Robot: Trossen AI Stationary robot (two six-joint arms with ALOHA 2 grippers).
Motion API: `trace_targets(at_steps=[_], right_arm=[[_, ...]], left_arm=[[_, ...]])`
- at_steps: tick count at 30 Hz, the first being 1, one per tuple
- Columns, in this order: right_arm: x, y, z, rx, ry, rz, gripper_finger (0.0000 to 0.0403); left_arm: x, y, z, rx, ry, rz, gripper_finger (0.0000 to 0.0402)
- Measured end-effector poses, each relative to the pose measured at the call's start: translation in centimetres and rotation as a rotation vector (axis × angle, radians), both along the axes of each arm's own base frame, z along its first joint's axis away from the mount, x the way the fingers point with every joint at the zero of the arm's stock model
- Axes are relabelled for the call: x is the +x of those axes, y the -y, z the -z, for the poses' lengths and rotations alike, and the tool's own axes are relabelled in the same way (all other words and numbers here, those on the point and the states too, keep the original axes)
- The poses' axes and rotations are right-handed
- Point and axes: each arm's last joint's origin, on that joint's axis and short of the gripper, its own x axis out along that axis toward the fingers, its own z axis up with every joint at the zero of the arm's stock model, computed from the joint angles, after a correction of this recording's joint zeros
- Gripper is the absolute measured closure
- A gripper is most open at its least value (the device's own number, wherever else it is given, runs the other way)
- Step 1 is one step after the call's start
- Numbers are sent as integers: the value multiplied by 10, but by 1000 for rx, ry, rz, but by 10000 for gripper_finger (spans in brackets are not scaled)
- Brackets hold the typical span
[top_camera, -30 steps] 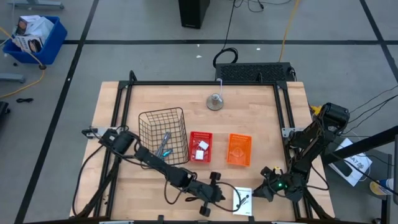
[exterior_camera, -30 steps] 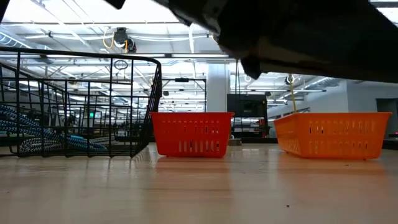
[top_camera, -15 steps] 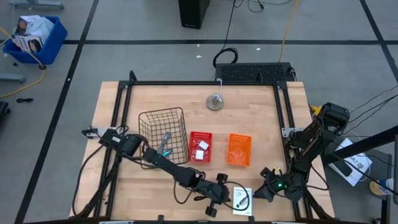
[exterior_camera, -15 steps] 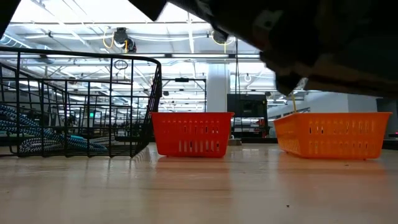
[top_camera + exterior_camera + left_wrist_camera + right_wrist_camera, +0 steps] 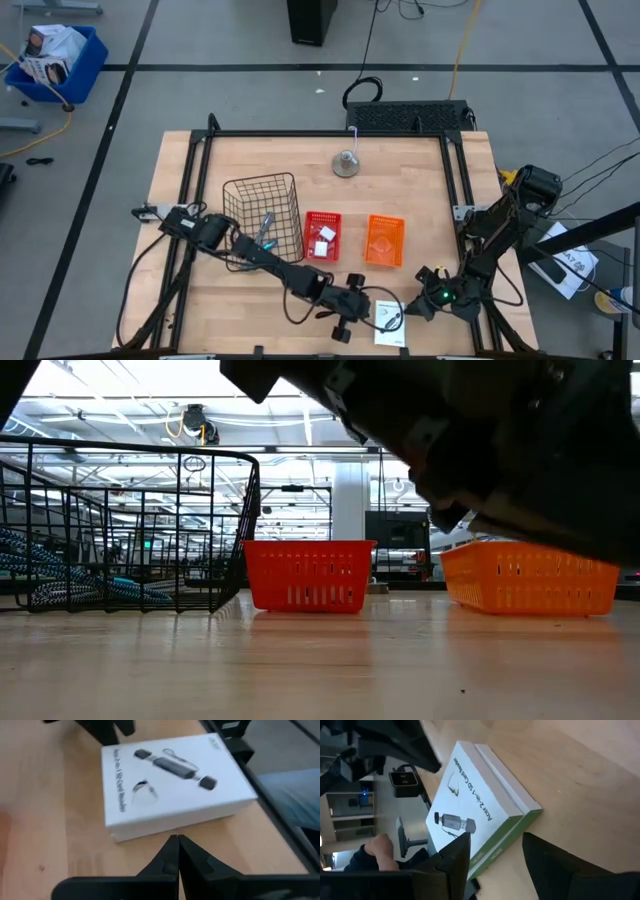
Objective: Pick and place items into bin
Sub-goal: Put the white card reader box into the orange basket
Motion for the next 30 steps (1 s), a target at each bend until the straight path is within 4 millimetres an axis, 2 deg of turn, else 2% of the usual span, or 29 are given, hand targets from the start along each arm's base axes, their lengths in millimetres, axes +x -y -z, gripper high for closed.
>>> trace_targets(at_steps=[23, 27, 30], right_arm=[[3, 1, 0, 5, 3, 13, 229], [4, 1, -1, 9, 8, 14, 229], [4, 1, -1, 7, 13, 11, 229]], left_arm=[[8, -9, -4, -49, 42, -21, 400], [16, -8, 14, -115, 84, -3, 400], [18, -7, 20, -128, 73, -10, 399]])
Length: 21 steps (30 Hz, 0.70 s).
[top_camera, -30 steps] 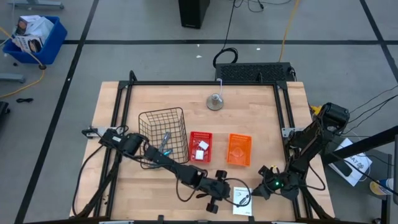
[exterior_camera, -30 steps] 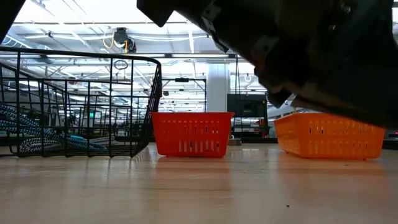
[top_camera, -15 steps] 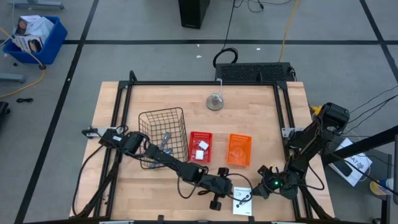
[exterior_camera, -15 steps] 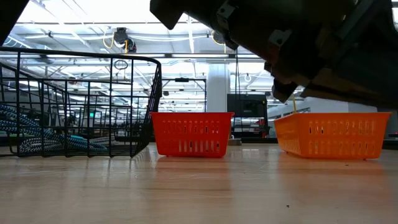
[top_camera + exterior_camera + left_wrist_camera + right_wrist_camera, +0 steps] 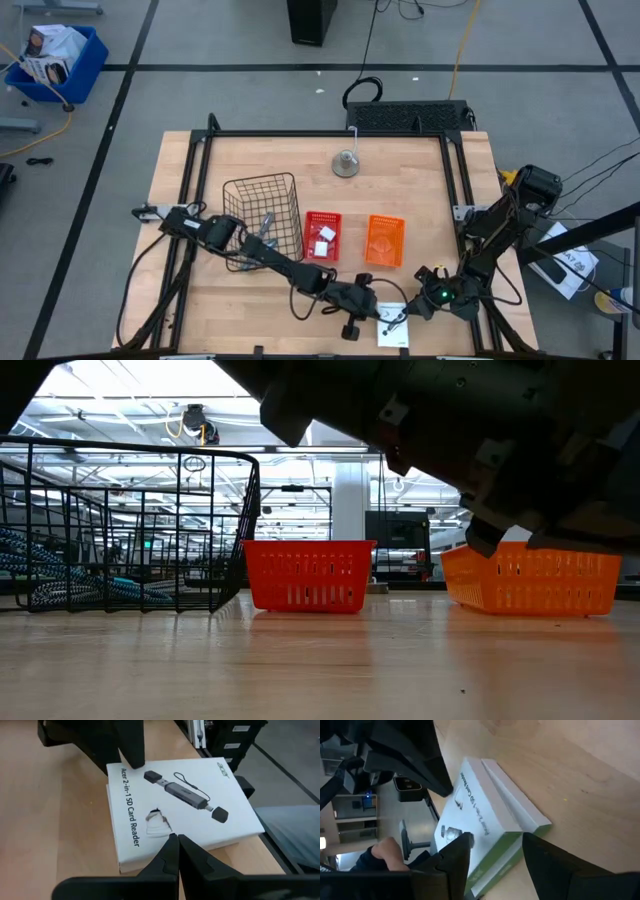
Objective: Pick and place items into bin
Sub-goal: Put the white card reader box into the orange basket
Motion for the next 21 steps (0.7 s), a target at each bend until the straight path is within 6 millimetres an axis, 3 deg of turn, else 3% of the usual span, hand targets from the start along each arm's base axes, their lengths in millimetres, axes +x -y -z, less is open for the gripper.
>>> trace_targets(at_steps=[21], right_arm=[[7, 0, -5, -11, 69, -29, 229]], left_arm=[[-4, 4, 15, 16, -48, -15, 399]])
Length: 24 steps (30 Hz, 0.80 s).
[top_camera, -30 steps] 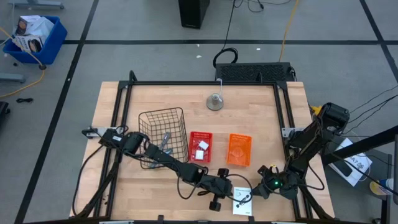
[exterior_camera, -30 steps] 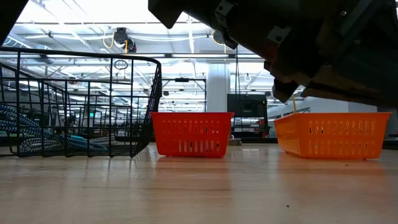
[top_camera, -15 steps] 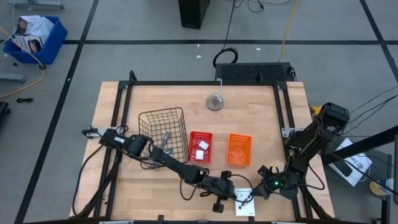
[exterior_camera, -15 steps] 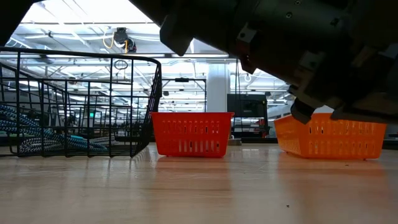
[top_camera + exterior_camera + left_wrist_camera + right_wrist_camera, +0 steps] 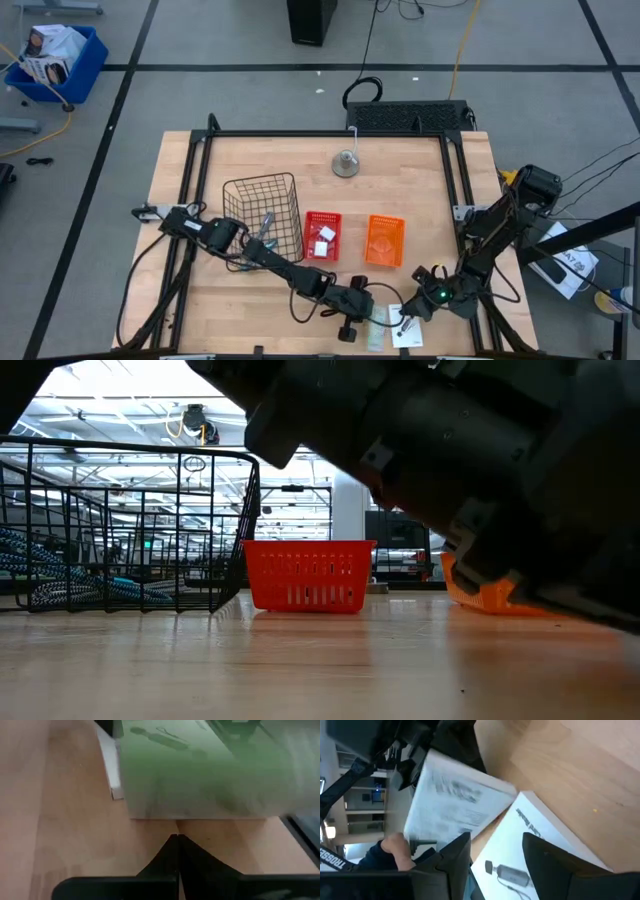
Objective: Pick and place items into bin
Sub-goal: Put the white card reader box into the orange basket
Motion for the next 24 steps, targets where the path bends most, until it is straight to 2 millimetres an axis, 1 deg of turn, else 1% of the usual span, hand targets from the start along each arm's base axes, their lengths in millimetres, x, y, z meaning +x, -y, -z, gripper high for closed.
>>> trace_targets(at_steps=[10, 15, 18, 20, 24], right_arm=[[2, 1, 0, -8, 4, 2, 229], [3, -1, -3, -15, 45, -26, 229], [5, -3, -8, 12, 91, -43, 229], [5, -5, -10, 13, 116, -56, 229], [5, -4, -10, 6, 118, -60, 229]], left_arm=[[2, -1, -3, -24, 16, -24, 399], [2, -1, -5, -51, 12, -38, 394], [2, -1, -5, -98, -10, -42, 399], [2, 0, -5, -135, -23, -63, 394], [3, 0, -7, -204, -34, -70, 388]])
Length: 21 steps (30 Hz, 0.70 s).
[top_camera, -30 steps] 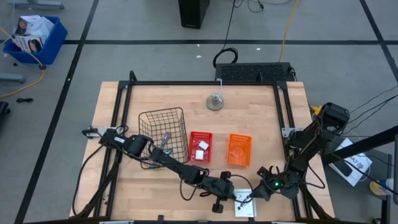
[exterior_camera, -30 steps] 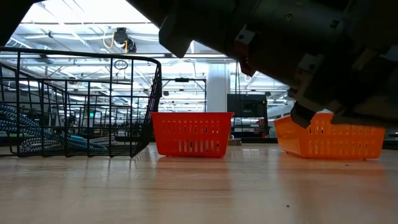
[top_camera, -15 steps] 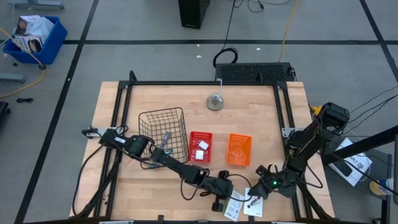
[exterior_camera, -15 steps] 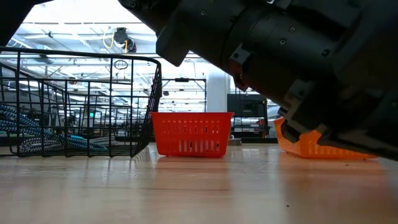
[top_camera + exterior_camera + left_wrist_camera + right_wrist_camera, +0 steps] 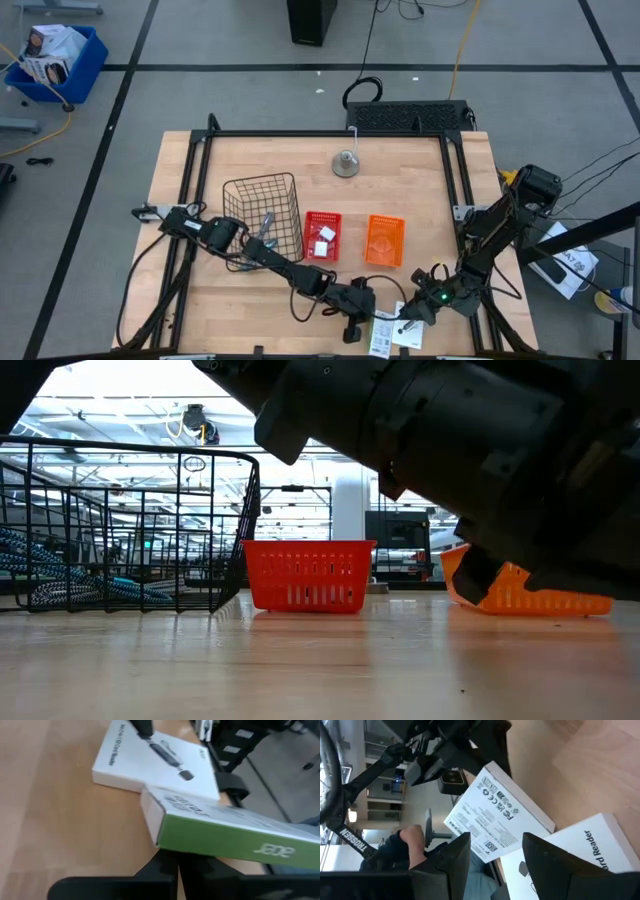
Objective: Pick and place items into bin
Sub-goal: Put the white card reader box into the orange basket
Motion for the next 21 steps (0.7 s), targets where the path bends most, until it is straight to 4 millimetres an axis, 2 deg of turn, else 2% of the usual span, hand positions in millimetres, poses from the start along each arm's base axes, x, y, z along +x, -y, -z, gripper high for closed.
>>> trace_targets(at_steps=[4, 11, 17, 21], right_arm=[[0, 0, 0, -5, 0, -1, 229], [-1, -1, 0, 8, -15, -20, 229], [-1, 0, 1, 3, -15, -20, 229], [-1, 0, 1, 2, -16, -20, 229]], left_arm=[[1, 1, -4, -62, 4, 11, 398], [2, 3, -10, -133, 8, 14, 383], [2, 4, -21, -159, 39, 22, 398], [2, 3, -24, -173, 38, 16, 384]])
